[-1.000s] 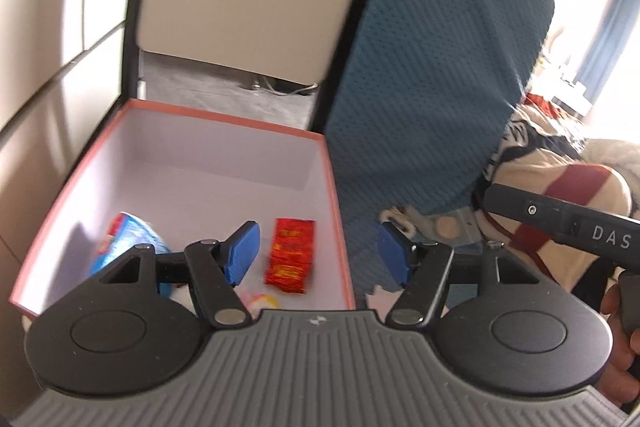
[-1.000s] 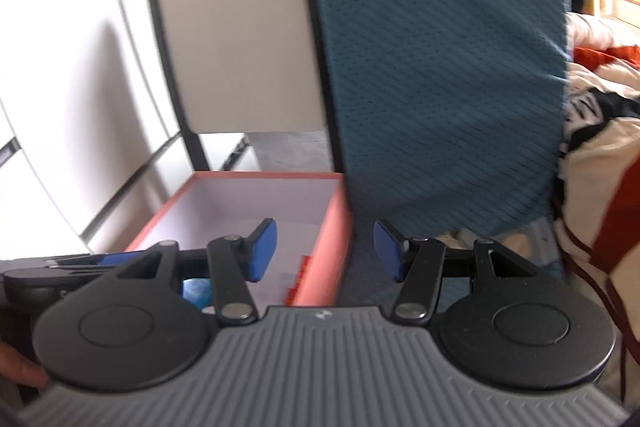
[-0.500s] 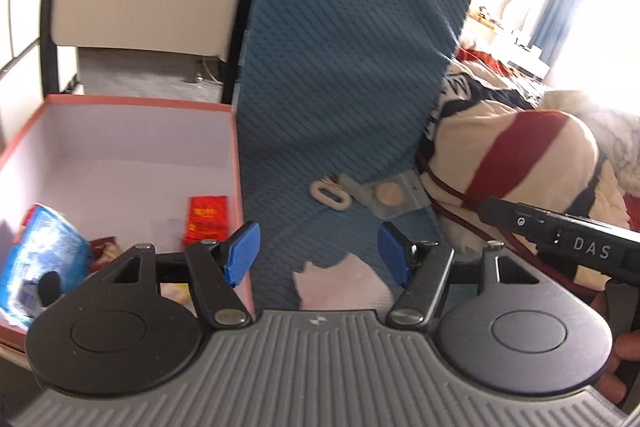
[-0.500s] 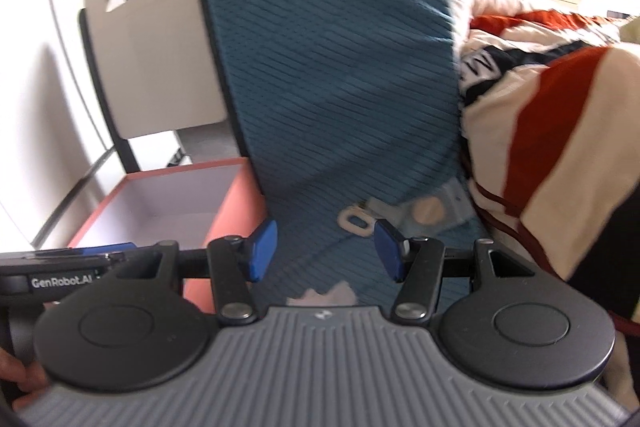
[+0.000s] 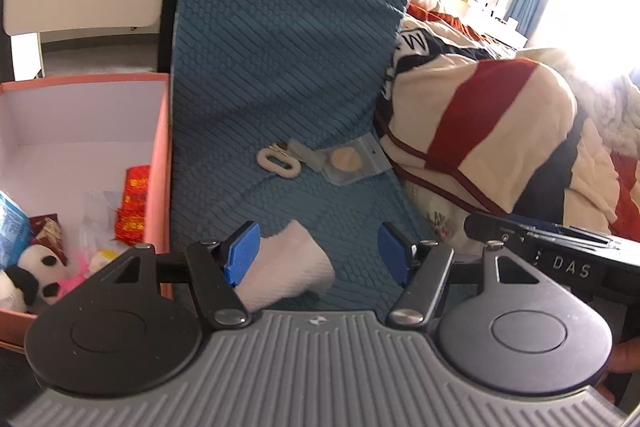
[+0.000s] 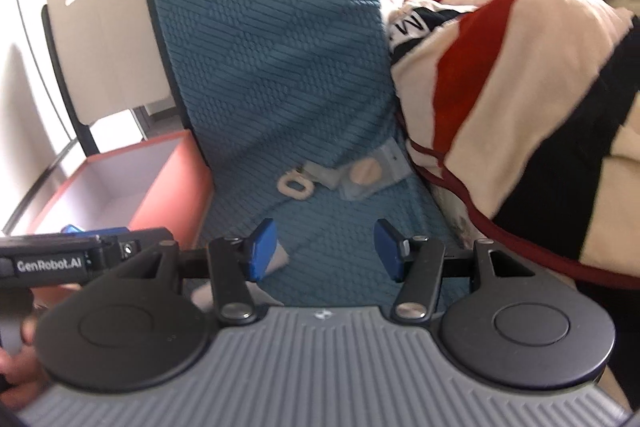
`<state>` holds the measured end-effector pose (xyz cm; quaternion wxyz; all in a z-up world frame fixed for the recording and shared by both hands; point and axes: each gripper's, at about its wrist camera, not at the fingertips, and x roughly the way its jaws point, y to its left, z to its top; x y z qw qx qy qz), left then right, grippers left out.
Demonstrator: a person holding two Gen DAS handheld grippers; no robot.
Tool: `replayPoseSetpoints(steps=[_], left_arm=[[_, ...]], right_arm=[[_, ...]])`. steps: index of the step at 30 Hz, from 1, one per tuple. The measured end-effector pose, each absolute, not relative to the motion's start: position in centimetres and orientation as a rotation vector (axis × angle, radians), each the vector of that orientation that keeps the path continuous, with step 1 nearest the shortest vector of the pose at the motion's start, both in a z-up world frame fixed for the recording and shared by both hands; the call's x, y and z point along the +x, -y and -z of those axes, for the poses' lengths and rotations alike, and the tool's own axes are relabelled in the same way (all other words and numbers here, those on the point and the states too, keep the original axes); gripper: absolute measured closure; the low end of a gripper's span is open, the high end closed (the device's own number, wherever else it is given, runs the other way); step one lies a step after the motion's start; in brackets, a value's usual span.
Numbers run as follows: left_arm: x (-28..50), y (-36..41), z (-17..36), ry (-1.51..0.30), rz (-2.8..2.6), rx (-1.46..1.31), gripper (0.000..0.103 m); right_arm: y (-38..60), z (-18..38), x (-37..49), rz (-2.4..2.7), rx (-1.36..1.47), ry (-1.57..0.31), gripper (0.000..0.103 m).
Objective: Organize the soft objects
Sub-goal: 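Withdraw both tools from the box back toward the chair seat, then close the left tool on the white tissue while the right tool reaches the clear sponge bag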
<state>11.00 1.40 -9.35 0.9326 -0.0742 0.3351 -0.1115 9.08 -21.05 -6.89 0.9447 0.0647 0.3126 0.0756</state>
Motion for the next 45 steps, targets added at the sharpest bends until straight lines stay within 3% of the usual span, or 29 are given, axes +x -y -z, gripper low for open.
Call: replayPoseSetpoints(steps=[12,36,39,45], left_arm=[[11.1,1.4,12.5,-0.705,0.224,-0.125,0.033],[19.2,2.6,18.9,-0.783,0.146,-0.129,0.032],[20.3,2.5,19.7,-0.791,0.123,-0.129,0.027],[22.1,2.4,20.8,-0.793,0.074,-0.124,0.026]], right_arm=[[23.8,10.6,8.7,-0.125,0.169,-0.668,0.046],[22.6,14.0,18.7,-0.14,0.16,-0.63,0.046],[22.7,14.7,20.1,-0.137,0.143,-0.633,0.046],[21.7,16.5,22.2,-0.157,0.057,-0.6,0.046]])
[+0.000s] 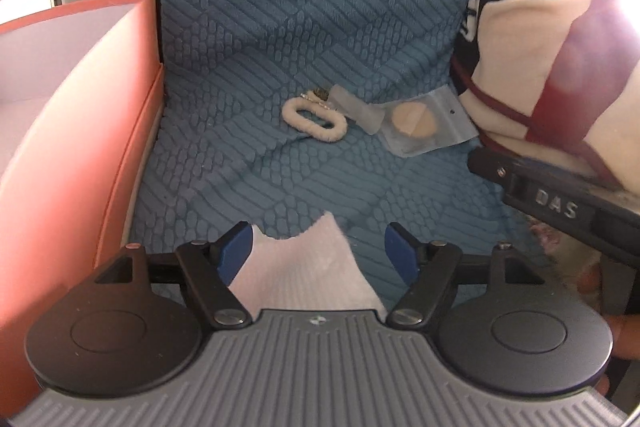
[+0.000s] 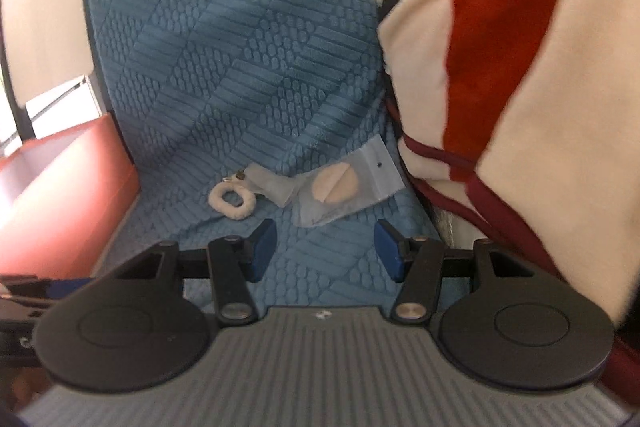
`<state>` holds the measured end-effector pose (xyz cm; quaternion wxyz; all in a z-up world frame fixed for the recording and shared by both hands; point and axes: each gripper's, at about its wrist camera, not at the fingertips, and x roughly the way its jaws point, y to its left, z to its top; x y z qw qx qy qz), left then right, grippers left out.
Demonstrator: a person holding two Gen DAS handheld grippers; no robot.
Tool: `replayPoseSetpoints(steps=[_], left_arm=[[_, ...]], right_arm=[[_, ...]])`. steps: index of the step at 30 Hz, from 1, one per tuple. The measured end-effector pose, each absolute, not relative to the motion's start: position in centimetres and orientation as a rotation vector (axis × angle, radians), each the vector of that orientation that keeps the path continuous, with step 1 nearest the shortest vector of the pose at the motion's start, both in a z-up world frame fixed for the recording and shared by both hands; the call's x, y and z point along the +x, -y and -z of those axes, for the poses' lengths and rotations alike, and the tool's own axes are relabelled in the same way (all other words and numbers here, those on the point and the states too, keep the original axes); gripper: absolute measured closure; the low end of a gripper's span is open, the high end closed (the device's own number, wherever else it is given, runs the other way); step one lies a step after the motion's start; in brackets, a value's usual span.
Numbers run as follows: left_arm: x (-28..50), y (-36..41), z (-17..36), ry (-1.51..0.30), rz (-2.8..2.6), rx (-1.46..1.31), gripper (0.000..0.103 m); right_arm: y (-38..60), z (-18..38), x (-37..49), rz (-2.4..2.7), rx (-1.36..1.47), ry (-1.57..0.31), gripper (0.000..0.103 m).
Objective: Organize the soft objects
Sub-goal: 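Close the left tool on the white tissue while the right tool reaches the clear sponge bag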
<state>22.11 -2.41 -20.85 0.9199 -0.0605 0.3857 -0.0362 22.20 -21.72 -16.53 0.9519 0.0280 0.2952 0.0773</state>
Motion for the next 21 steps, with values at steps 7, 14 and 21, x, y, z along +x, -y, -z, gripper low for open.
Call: replayPoseSetpoints(steps=[7,14,21], left_arm=[[23.6,2.2,22.6,-0.823,0.079,-0.106,0.026],[23.8,1.8,23.9,-0.868,0.051,-0.103,0.026],[23.5,2.1,24.6,-0.888,0.047,-0.071,0.026]], right_arm=[[20.7,18.0,26.4,-0.167,-0.013,-0.6,0.046],[20.3,19.6,30.8,-0.174,-0.077,-0.628,0.046],[20.2,21.2,33.9,-0.161,-0.106,-0.673,0.044]])
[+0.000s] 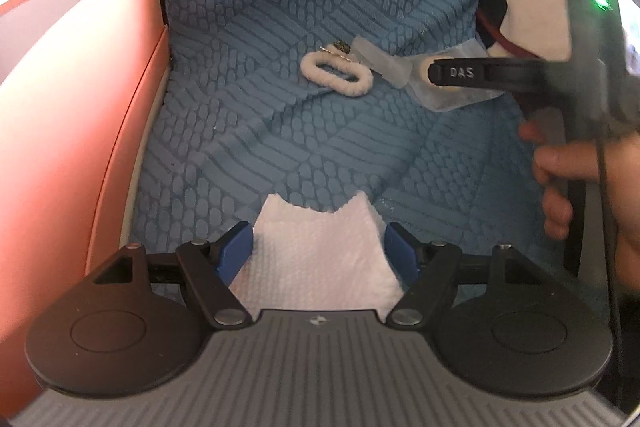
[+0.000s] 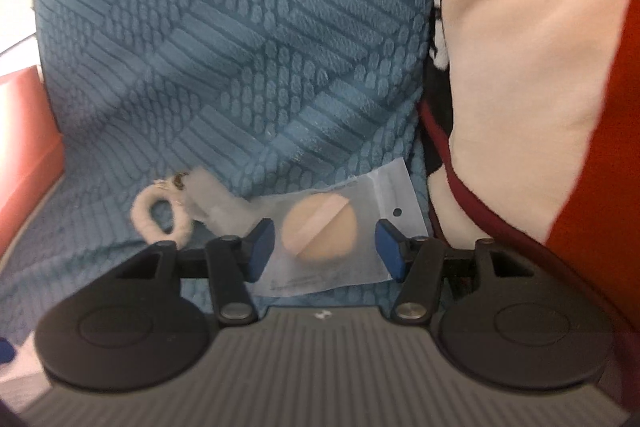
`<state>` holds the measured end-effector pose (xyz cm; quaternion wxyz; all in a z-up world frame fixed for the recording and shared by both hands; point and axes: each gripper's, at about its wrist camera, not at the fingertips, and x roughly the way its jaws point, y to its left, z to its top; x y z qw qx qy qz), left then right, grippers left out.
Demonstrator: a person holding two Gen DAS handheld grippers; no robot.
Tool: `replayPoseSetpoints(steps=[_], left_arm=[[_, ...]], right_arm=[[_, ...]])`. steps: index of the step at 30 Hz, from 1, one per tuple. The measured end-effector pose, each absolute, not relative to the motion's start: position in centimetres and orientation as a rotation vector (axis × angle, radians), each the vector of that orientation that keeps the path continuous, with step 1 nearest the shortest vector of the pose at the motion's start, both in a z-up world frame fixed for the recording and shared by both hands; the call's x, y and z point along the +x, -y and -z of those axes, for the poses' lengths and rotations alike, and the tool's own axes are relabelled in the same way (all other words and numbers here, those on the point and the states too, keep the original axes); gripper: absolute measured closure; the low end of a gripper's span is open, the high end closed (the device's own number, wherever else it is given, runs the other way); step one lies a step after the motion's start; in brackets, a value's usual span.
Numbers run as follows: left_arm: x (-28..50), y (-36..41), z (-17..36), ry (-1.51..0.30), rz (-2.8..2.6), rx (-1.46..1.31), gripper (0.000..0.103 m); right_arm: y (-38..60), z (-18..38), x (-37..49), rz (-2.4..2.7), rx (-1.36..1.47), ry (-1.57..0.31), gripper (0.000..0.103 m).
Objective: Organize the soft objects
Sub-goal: 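Close the left tool on the white tissue while the right tool reaches the clear sponge bag, then close the right tool on the clear sponge bag while the left tool lifts the tissue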
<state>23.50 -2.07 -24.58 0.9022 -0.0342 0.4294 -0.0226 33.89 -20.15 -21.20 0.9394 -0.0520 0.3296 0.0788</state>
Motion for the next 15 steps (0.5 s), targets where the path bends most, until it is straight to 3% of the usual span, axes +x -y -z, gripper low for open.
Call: replayPoseSetpoints(steps=[8,15], left_arm=[[23.2,2.8,24.8,-0.898,0.043,0.009,0.029],[22.9,3.5,24.7,-0.892,0.041,0.054,0.044]], right_arm=[[20.4,22.6,35.6,-0.178,-0.093,-0.733,0.041],[20.7,23.1,36.0,-0.202,-0.074,-0.739,0.042]])
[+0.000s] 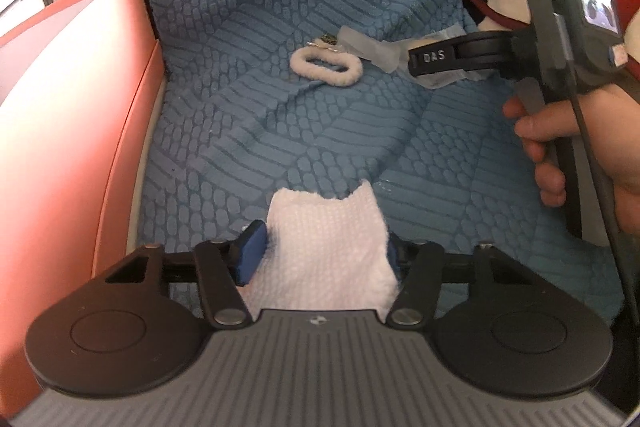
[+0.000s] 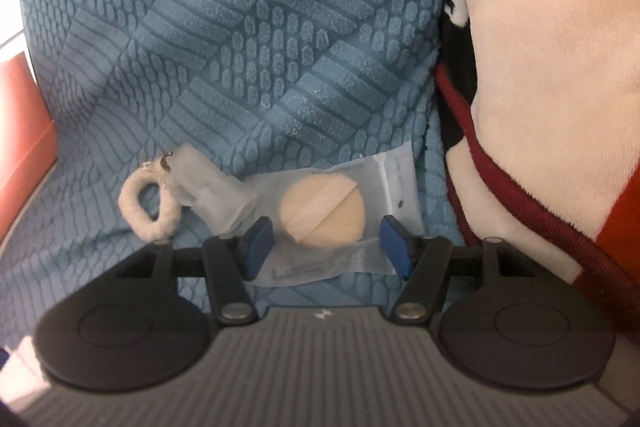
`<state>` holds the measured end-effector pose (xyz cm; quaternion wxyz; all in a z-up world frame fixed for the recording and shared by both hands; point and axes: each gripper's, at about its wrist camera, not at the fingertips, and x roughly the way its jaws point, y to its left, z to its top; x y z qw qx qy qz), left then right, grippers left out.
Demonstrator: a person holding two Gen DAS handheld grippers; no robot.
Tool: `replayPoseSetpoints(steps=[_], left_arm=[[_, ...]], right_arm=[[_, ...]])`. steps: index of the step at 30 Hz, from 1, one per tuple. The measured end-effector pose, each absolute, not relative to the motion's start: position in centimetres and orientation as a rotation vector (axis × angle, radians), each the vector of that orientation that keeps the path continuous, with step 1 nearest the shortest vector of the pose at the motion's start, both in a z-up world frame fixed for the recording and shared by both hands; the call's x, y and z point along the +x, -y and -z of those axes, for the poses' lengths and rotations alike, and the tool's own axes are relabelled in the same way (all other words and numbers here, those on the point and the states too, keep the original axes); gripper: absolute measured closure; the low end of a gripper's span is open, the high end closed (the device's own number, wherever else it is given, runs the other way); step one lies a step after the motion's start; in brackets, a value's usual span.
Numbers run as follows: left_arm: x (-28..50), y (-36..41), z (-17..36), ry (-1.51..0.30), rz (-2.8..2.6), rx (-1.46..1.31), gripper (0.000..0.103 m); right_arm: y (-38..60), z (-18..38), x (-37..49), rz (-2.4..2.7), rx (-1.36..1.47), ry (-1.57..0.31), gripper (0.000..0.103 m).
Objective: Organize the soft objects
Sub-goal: 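Close the right tool on the clear sponge bag while the left tool lifts the tissue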
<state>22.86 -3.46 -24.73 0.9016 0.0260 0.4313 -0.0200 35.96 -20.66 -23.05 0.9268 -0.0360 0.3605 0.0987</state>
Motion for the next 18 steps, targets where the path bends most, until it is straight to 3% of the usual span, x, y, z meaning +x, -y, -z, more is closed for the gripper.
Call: replayPoseSetpoints(steps=[2,4,7,14,18], left_arm=[[22.7,3.7,24.7,-0.889,0.052,0.065,0.05],[22.6,3.7,24.7,-0.887,0.057,0.065,0.074],[22.7,3.7,24.5,-0.885,0.051,0.077,0.086],[22.8,1.4,24.0,-0.908,0.047,-0.052,0.091],[22.4,0.7,23.4,-0.896,0.043,-0.1,0.091]], right_arm=[[20.7,23.0,36.0,-0.211,-0.074,-0.741,0.05],[20.7,22.8,35.9,-0.207,-0.073,-0.744,0.058],[20.7,22.3,35.5,-0.196,-0.073,-0.752,0.062],[21.2,20.6,34.1,-0.172,-0.042,-0.735,0.081],[21.6,20.0,32.7,-0.159,-0.013,-0.73,0.086]])
